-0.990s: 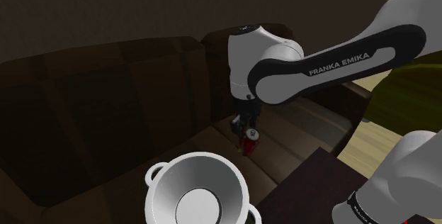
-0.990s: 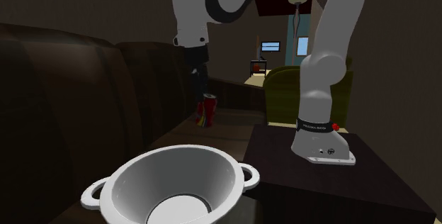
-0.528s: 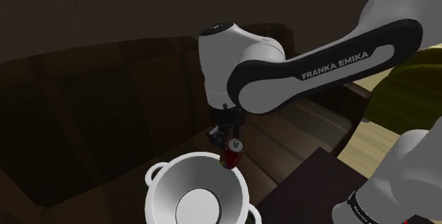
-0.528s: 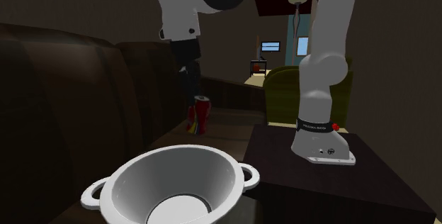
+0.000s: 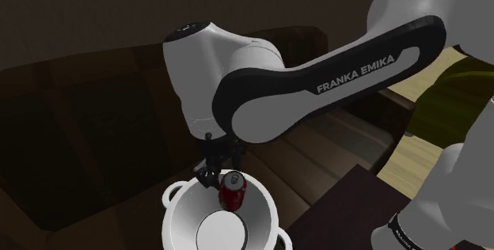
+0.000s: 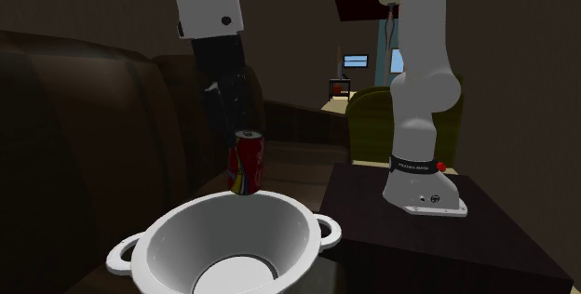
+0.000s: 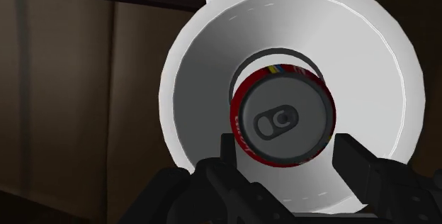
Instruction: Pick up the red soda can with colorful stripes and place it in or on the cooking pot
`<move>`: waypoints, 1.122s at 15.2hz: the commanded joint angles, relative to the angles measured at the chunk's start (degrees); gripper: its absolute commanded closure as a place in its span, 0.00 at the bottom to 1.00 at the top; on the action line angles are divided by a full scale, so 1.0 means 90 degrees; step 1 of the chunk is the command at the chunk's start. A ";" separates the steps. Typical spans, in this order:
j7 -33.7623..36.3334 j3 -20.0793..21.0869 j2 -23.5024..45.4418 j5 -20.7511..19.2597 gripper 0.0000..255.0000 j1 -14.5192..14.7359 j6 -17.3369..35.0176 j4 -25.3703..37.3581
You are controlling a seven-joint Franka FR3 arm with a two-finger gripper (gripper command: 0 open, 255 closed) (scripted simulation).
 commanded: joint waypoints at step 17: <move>0.0580 -0.0072 0.0887 -0.0608 1.00 0.0215 0.1188 -0.0518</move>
